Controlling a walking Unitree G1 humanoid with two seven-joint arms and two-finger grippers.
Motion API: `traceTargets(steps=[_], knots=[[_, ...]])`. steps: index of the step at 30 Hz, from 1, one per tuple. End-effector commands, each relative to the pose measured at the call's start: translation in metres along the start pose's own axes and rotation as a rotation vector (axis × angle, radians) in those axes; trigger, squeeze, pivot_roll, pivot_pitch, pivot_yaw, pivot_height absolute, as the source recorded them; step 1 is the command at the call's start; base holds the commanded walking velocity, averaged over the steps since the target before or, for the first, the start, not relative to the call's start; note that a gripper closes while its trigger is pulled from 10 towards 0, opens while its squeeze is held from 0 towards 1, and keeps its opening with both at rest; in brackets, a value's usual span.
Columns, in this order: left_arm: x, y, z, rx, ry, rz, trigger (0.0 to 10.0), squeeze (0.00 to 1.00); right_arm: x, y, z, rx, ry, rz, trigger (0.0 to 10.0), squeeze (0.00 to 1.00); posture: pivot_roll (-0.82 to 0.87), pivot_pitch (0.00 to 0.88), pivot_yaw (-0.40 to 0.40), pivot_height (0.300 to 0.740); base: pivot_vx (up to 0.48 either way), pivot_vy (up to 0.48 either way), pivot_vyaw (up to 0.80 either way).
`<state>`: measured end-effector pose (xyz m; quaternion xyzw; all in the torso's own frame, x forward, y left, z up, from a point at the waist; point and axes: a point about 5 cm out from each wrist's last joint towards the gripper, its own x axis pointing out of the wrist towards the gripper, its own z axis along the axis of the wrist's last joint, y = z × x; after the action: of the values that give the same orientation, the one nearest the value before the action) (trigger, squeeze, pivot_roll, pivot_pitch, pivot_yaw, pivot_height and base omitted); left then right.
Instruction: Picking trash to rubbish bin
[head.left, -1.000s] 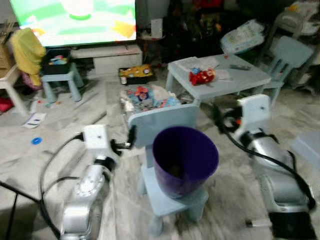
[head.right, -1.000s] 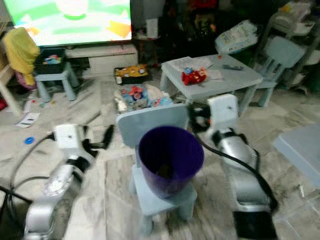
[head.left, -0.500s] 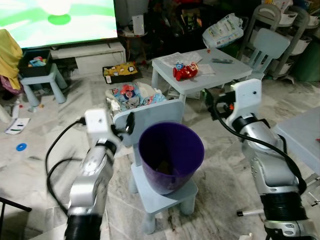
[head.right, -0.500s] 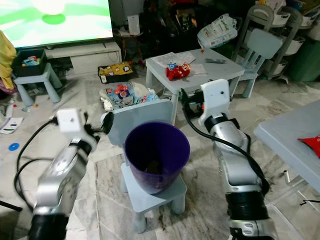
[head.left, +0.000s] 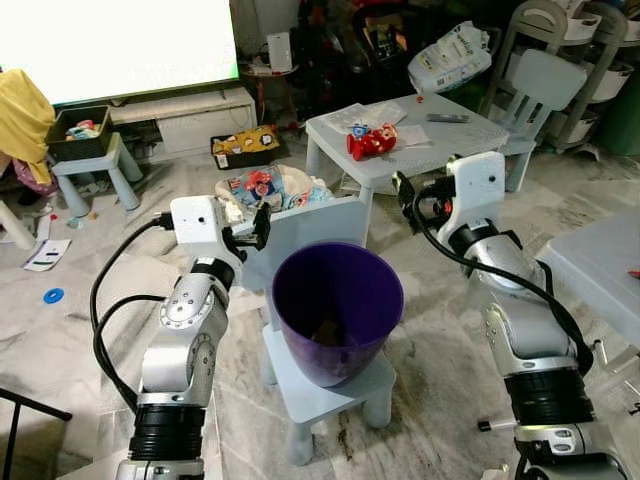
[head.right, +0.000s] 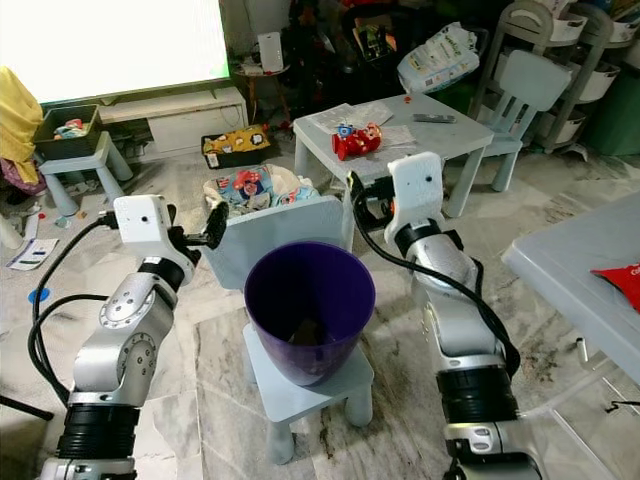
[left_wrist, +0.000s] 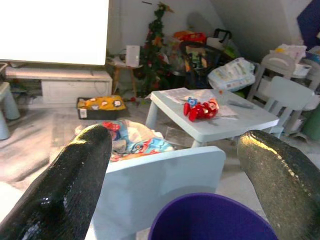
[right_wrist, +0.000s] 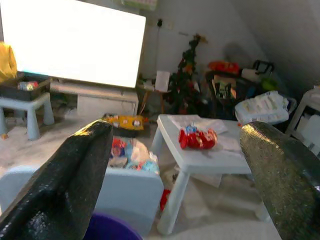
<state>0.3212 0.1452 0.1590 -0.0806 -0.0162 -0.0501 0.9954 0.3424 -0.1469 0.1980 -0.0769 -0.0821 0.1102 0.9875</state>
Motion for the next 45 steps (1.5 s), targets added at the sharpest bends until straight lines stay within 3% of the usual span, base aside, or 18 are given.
traceTargets(steps=[1, 5, 10, 20, 27, 34, 45], knots=[[-0.003, -0.002, 0.001, 0.016, 0.003, 0.007, 10.0, 0.0, -0.003, -0.007, 0.002, -0.009, -0.003, -0.013, 10.0, 0.0, 0.06, 0.0, -0.03, 0.74, 0.0, 0.0, 0.0], [0.0, -0.004, 0.005, 0.022, -0.033, 0.0, 10.0, 0.0, -0.013, -0.019, -0.004, 0.007, 0.013, -0.032, 10.0, 0.0, 0.05, 0.0, -0.03, 0.74, 0.0, 0.0, 0.0], [0.003, -0.006, 0.008, 0.029, -0.056, -0.003, 10.0, 0.0, -0.01, -0.022, -0.004, 0.028, 0.019, -0.067, 10.0, 0.0, 0.04, 0.0, -0.029, 0.74, 0.0, 0.0, -0.12], [0.015, -0.017, 0.019, 0.082, -0.099, 0.011, 10.0, 0.0, 0.003, -0.004, 0.004, 0.07, -0.02, -0.049, 10.0, 0.0, 0.06, 0.0, -0.015, 0.74, 0.0, 0.0, -0.77], [0.02, -0.018, 0.023, 0.028, -0.107, 0.003, 10.0, 0.0, 0.007, 0.005, 0.009, 0.078, -0.035, -0.036, 10.0, 0.0, 0.06, 0.0, -0.014, 0.74, 0.0, 0.0, -0.75], [0.018, -0.018, 0.02, 0.003, -0.1, 0.004, 10.0, 0.0, 0.006, 0.007, 0.009, 0.076, -0.037, -0.034, 10.0, 0.0, 0.06, 0.0, -0.015, 0.74, 0.0, 0.0, 0.0], [0.014, -0.021, 0.013, -0.023, -0.081, -0.016, 10.0, 0.0, 0.0, 0.001, 0.004, 0.076, -0.02, -0.059, 10.0, 0.0, 0.04, 0.0, -0.009, 0.74, 0.0, -0.311, 0.0]])
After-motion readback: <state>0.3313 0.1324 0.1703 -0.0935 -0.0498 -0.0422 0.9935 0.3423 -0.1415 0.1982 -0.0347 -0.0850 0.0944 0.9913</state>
